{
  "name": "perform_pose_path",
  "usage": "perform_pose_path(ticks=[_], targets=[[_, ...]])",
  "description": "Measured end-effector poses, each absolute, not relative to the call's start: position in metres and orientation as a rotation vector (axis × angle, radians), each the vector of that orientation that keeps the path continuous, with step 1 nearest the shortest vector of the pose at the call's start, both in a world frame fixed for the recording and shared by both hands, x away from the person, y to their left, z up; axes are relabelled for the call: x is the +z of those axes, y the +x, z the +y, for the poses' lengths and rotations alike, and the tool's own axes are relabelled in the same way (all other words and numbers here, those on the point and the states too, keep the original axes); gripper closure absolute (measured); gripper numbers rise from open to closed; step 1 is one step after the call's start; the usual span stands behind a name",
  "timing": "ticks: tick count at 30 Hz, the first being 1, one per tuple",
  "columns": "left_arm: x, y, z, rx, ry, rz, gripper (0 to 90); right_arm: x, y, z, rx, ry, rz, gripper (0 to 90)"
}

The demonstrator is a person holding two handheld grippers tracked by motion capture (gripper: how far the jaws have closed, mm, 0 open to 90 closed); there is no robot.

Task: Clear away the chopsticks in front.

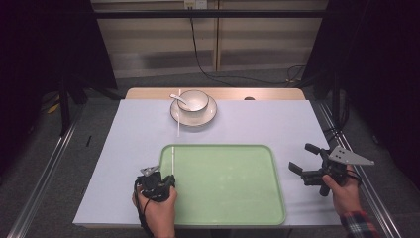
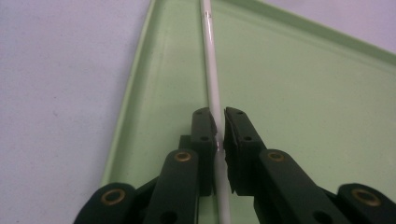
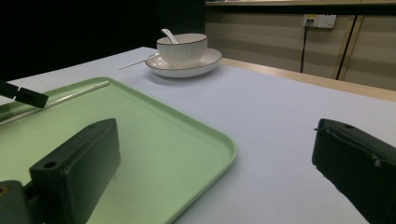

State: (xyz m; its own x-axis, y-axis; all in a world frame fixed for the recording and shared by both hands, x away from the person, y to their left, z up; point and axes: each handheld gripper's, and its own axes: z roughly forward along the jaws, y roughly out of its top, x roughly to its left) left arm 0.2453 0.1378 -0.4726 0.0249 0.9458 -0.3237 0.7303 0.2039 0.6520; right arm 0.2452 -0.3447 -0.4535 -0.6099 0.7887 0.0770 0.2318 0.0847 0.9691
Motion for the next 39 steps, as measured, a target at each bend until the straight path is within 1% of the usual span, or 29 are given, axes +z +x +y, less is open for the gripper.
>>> perform_pose_path(ticks=[3,6,11,18,20,29,32,35,39], targets=[[-0.473,0.246,0.138,0.371,1.574,1.751,81.7,-0.453,0.245,-0.345,1.552,1.004,1.896,0.4],[-0.472,0.247,0.139,0.373,1.584,1.739,78.4,-0.453,0.245,-0.345,1.551,1.003,1.896,0.4],[-0.472,0.248,0.140,0.384,1.579,1.731,77.3,-0.453,0.245,-0.345,1.552,1.004,1.895,0.4],[-0.465,0.253,0.143,0.411,1.575,1.700,71.4,-0.453,0.245,-0.345,1.551,1.004,1.894,0.4],[-0.465,0.254,0.142,0.410,1.551,1.703,70.3,-0.453,0.245,-0.345,1.551,1.005,1.893,0.4],[-0.452,0.264,0.148,0.434,1.545,1.651,61.3,-0.453,0.245,-0.345,1.552,1.008,1.893,0.4],[-0.450,0.270,0.151,0.457,1.545,1.615,55.7,-0.453,0.245,-0.346,1.551,1.001,1.897,0.4],[-0.447,0.275,0.151,0.446,1.540,1.604,55.0,-0.453,0.245,-0.346,1.555,0.999,1.894,0.4],[-0.446,0.282,0.151,0.473,1.555,1.553,48.6,-0.453,0.245,-0.346,1.554,0.999,1.895,0.4]])
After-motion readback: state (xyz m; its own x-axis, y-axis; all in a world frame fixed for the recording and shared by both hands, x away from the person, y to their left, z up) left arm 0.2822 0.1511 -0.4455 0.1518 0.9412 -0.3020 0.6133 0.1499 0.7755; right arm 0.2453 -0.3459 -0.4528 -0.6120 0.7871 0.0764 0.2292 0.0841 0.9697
